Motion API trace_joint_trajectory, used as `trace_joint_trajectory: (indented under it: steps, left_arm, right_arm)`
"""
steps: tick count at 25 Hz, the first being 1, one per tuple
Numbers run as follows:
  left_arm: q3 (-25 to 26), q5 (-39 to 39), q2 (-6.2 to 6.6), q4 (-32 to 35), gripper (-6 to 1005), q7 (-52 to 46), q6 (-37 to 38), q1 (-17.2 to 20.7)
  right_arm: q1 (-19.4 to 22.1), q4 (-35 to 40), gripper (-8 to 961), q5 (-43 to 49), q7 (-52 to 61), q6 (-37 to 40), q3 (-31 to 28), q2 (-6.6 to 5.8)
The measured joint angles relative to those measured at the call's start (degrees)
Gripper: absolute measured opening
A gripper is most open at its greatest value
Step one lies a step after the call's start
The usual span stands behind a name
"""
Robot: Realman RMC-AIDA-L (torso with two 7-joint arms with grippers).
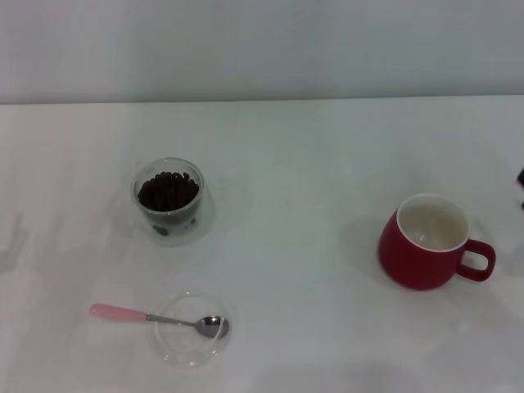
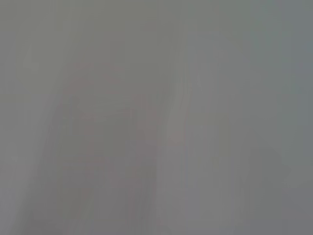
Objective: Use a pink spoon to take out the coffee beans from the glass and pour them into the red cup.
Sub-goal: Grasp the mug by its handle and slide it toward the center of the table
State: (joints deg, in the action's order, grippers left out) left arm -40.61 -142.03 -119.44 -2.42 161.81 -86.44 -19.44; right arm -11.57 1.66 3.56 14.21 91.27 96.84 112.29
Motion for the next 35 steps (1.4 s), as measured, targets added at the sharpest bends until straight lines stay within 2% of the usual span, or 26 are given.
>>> trace_joint_trajectory:
  steps: [3, 5, 7, 8, 13, 21, 35]
  left_arm:
    - [0.0, 0.0, 0.0, 0.0, 878, 0.0, 0.1, 0.0]
    - [0.0, 0.0, 0.0, 0.0, 878, 0.0, 0.1, 0.0]
    - [0.0, 0.0, 0.0, 0.0, 878, 0.0, 0.1, 0.0]
    - [0.0, 0.0, 0.0, 0.1, 878, 0.0, 0.1, 0.0]
    - [0.0, 0.0, 0.16, 0.9, 879, 0.0, 0.0, 0.0]
    - [0.1, 0.0, 0.18, 1.4, 879, 0.0, -0.2, 0.5]
    - [0.4, -0.3, 0.26, 1.8, 879, 0.0, -0.4, 0.7]
  right_arm:
    - [1.9, -0.3, 841, 3.4, 0.1, -0.1, 0.6, -0.12]
    - [2.6, -1.0, 841, 5.2, 0.1, -0.1, 0.7, 0.23]
    - [3.7, -1.6, 841, 7.1, -0.9, -0.1, 0.8, 1.19]
    - [3.7, -1.6, 841, 7.1, -0.9, -0.1, 0.8, 1.19]
    - [5.4, -1.6, 840, 8.2, -3.8, -0.7, 0.8, 2.9]
    - [5.2, -1.5, 839, 9.7, -3.6, -2.9, 1.0, 3.1]
    - [4.0, 2.9, 837, 9.6, -3.3, -14.8, 2.1, 3.55]
